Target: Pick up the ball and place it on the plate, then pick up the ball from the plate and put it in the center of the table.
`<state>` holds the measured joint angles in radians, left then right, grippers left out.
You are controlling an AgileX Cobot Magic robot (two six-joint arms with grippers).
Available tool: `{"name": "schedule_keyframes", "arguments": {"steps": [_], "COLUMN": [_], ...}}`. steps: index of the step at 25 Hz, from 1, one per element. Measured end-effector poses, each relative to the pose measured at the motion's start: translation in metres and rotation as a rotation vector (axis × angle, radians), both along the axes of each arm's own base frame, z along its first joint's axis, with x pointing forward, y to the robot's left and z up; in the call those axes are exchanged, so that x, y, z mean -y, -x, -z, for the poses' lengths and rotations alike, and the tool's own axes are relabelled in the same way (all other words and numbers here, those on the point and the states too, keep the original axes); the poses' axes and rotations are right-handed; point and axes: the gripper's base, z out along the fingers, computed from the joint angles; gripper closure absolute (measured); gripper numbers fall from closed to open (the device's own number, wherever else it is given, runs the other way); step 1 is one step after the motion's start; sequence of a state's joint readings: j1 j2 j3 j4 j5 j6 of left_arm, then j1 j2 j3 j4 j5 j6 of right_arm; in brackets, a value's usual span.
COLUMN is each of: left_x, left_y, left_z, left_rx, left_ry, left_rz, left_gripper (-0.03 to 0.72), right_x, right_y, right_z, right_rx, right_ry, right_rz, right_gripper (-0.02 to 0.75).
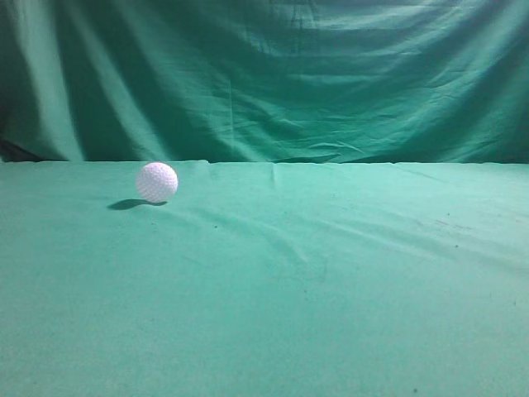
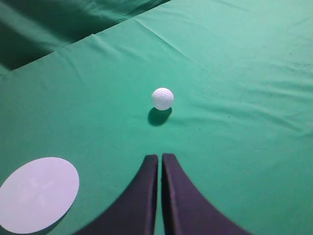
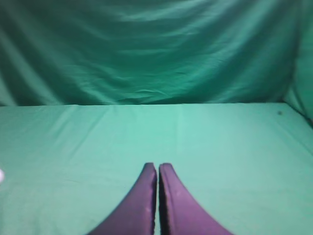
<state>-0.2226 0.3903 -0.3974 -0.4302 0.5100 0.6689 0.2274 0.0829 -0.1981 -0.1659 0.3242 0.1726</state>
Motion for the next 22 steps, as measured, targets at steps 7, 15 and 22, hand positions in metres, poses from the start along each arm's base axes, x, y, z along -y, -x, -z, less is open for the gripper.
{"name": "schedule_keyframes", "arguments": {"steps": [7,15,22], "left_x": [0.000,0.000,0.000], "left_y": [0.000,0.000,0.000], "left_z": [0.000,0.000,0.000], "left_rx": [0.000,0.002,0.002], "left_ry": [0.000,0.000,0.000], "left_rz": [0.000,0.000,0.000], "left_gripper": [0.688,0.688,0.688], "right_x": [0.007,0.007,0.007], "right_y": [0.000,-0.002,0.001], "right_z": [0.045,0.068,0.077], "right_rx": [-0.046,-0.115,-0.207], "right_ry": [-0.015,-0.050,-0.044], "right_rz": [0.137,0.155,0.166], "right_gripper": [0.738,0.738,0.738]}}
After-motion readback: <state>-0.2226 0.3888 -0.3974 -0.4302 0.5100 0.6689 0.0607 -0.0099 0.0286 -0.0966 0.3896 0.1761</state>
